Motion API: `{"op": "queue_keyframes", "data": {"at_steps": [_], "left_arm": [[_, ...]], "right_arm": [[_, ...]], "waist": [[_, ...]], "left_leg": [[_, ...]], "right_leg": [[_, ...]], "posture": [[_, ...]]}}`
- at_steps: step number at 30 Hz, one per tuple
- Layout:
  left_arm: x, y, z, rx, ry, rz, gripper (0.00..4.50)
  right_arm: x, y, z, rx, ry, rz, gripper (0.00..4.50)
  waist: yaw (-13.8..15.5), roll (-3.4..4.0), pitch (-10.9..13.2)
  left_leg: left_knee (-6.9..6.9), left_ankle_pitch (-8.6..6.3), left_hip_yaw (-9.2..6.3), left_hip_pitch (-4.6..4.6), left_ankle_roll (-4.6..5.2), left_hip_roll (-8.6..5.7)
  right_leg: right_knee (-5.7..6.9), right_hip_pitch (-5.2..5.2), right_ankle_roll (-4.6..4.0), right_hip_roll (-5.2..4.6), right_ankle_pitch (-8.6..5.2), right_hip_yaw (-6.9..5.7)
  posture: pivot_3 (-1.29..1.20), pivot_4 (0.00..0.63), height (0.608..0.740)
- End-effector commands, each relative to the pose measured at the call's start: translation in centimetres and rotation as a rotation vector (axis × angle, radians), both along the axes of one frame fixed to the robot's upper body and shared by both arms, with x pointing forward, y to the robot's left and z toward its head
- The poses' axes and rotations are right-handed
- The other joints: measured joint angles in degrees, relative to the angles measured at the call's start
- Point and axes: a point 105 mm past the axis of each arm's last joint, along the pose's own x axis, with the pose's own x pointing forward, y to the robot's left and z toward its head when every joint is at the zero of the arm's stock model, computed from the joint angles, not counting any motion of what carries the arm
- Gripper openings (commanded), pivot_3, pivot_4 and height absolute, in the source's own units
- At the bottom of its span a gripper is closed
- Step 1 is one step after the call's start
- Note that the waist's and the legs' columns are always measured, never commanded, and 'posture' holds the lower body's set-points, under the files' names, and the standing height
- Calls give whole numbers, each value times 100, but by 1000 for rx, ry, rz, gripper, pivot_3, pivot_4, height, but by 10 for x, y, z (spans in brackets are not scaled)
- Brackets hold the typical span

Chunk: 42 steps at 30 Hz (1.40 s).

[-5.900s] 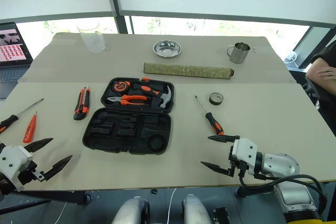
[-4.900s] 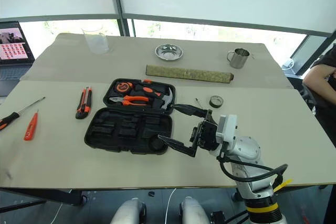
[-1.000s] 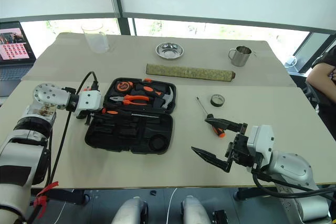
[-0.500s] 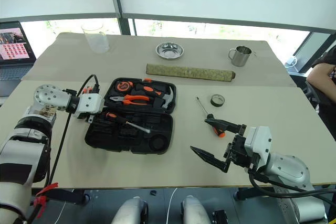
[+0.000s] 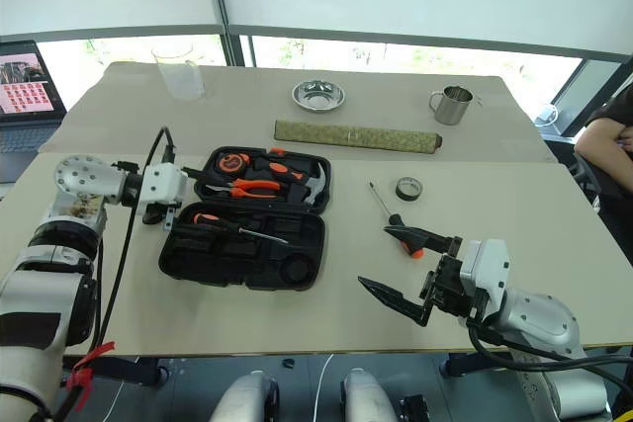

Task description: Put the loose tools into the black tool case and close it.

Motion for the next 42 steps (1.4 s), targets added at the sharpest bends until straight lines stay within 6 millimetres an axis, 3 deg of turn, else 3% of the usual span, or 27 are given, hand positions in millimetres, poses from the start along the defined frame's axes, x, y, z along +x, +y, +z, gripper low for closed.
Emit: {"op": "queue_keyframes", "data": {"at_steps": [1,2,6,11,14,21,25,31,39,42], "left_arm": [[6,-5,7,12,0,1,4474],[6,-7,4,21,13,-2,4474],[6,-8,-5,59,58,3,3362],[3,-8,-11,77,109,-2,1416],[4,-8,-8,64,99,-3,605],[14,-3,8,89,30,47,568],[19,-1,1,177,-4,68,568],[30,-18,-2,188,-38,79,568],[30,-13,-12,340,-49,60,568],[30,-15,-12,316,-42,61,568]], "right_arm": [[-1,0,8,-4,-51,3,4500],[-1,0,8,-5,-51,1,4500],[-1,1,8,-5,-53,-7,4500],[-1,2,8,-2,-54,-20,4500],[-1,3,7,1,-56,-27,4500],[-3,3,5,9,-54,-35,4500],[-3,4,6,13,-57,-36,4500],[-4,5,7,16,-63,-39,4500],[-5,7,8,22,-65,-35,4500],[-4,8,9,23,-66,-34,4500]], "waist": [[17,0,0],[29,0,0],[40,0,0],[26,1,-1],[27,2,-1],[27,2,0],[26,2,0],[74,3,-1],[113,4,-1],[109,11,-5]], "left_leg": [[1,0,0,1,0,-1],[2,0,0,1,0,-2],[4,0,0,1,0,-2],[2,0,0,1,0,-2],[3,0,0,6,0,-2],[4,0,-1,3,0,-2],[3,0,-2,3,0,-2],[5,0,-2,8,0,-3],[13,1,-3,15,-1,-5],[13,1,-2,27,-1,-5]], "right_leg": [[0,3,0,-1,0,0],[-1,4,1,-1,0,0],[-2,5,2,-1,0,0],[-1,2,2,-1,0,0],[1,8,2,-1,0,1],[2,5,2,-1,0,1],[1,4,2,-1,0,1],[4,10,2,-1,1,0],[15,19,4,-1,0,1],[18,29,4,-1,0,1]], "posture": [[0,150,740],[0,150,740],[0,150,740],[0,150,740],[0,150,740],[0,150,740],[0,150,740],[0,150,740],[0,150,740],[0,150,740]]}}
